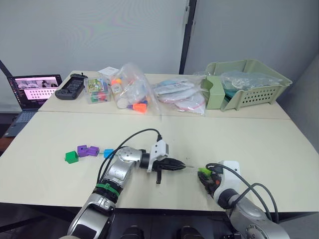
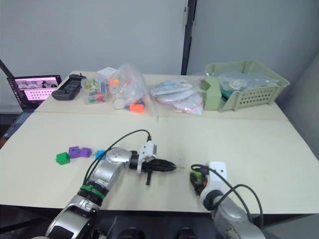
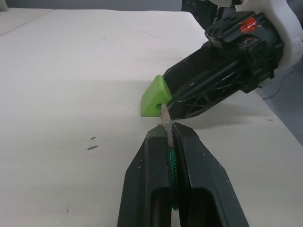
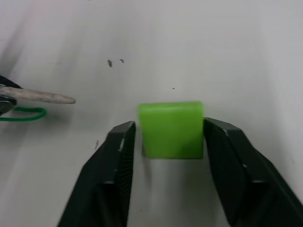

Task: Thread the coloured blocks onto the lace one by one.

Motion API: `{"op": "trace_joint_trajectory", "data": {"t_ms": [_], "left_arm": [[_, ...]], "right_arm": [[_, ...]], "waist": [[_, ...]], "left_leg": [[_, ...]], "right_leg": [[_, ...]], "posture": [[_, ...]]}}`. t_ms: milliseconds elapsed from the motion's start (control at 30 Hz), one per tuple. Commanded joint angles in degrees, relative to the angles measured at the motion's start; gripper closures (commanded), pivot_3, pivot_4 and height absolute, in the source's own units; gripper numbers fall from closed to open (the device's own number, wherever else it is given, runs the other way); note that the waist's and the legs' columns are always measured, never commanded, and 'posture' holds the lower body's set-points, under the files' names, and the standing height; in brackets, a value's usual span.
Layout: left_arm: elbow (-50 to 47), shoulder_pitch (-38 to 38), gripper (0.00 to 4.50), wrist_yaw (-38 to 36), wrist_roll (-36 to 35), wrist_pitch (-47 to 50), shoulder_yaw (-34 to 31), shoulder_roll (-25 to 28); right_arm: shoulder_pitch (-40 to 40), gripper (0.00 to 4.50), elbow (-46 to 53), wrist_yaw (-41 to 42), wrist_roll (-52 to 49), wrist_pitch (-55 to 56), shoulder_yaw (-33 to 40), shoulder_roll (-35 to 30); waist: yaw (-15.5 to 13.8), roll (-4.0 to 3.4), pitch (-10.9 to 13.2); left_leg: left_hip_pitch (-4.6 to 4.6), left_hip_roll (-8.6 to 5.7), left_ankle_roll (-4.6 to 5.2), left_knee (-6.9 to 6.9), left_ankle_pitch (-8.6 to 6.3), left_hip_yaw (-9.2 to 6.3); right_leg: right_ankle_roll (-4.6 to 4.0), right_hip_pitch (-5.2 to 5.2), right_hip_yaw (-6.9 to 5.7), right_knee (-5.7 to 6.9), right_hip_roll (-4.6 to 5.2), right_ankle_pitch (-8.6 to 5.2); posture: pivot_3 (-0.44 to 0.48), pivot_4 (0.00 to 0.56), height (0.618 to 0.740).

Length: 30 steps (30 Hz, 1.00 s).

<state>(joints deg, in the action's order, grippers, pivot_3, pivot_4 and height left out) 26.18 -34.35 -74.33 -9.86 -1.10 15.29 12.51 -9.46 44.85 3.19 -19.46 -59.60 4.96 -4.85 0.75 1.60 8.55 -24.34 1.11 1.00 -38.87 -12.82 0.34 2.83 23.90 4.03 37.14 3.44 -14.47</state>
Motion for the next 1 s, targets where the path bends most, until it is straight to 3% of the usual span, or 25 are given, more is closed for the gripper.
{"op": "trace_joint_trajectory", "data": {"t_ms": [33,100,167,267,433,533,733,1000], "left_arm": [[0.23,-1.36,4.5,-0.51,-0.5,-1.32,-0.08,-0.2],[0.22,-1.26,4.5,-0.37,-0.52,-1.39,-0.3,-0.09],[-0.06,-1.03,4.5,-0.11,-0.54,-1.33,-0.5,0.09],[-1.06,-0.25,4.5,0.12,-0.74,-1.14,-0.87,0.72],[-2.89,1.02,4.5,0.98,-0.7,-0.83,-1.1,1.38],[-4.55,1.94,4.5,1.94,-0.49,-0.47,-1.02,1.73],[-8.21,4.17,4.5,3.65,-0.06,0.56,-0.53,2.57],[-10.55,5.1,4.5,4.97,-0.05,1.64,-0.42,3.48]], "right_arm": [[-0.82,0.61,4.57,3.33,-3.48,-4.91,2.4,-4.31],[-0.71,0.02,6.62,6.95,-6.35,-8.06,5.01,-8.86],[-0.43,0.02,7.86,11.09,-8.44,-10.21,7.1,-15.39],[1.13,0.02,7.09,22.38,-11.27,-9.43,9.89,-31.37],[4.97,0.02,-2.03,40.87,-6.43,7.46,4.63,-53.45],[10.61,0.02,-10.53,49.86,-1.15,18.67,-2.29,-61.58],[30.58,0.02,-24.89,61.17,7.84,27.76,-18.93,-59.76],[37.52,0.02,-31.02,65.63,13.81,28.29,-27.63,-53.71]], "waist": [[-0.08,0.0,0.0],[-0.13,0.0,0.0],[-0.06,0.01,0.0],[0.01,0.0,0.02],[0.21,-0.01,0.06],[0.2,-0.03,0.07],[0.08,0.0,0.09],[-0.55,-0.01,0.09]], "left_leg": [[-0.01,-0.01,0.0,0.0,0.0,0.0],[-0.01,-0.04,0.0,-0.01,0.0,-0.01],[-0.01,-0.04,0.0,-0.01,0.0,-0.02],[0.02,-0.05,0.0,0.0,0.0,-0.01],[0.3,-0.01,0.01,0.07,-0.01,0.01],[0.41,-0.03,0.0,0.08,-0.01,0.09],[0.41,-0.03,0.0,0.09,-0.01,0.11],[0.29,-0.04,0.0,0.07,-0.01,0.03]], "right_leg": [[0.0,-0.01,0.0,-0.01,0.01,0.0],[0.02,-0.08,-0.01,-0.06,0.03,0.0],[0.03,-0.12,-0.01,-0.11,0.04,-0.01],[0.06,-0.17,0.01,-0.16,0.05,-0.03],[0.06,-0.58,-0.11,-0.38,-0.03,-0.07],[0.09,-0.7,-0.06,-0.46,0.02,-0.08],[0.09,-0.68,-0.05,-0.46,0.03,-0.08],[0.08,-0.61,-0.08,-0.42,0.08,-0.07]], "posture": [[0.0,0.15,0.734],[0.0,0.15,0.734],[0.0,0.15,0.734],[0.0,0.15,0.734],[0.0,0.15,0.734],[0.0,0.15,0.734],[0.0,0.15,0.734],[0.0,0.15,0.734]]}}
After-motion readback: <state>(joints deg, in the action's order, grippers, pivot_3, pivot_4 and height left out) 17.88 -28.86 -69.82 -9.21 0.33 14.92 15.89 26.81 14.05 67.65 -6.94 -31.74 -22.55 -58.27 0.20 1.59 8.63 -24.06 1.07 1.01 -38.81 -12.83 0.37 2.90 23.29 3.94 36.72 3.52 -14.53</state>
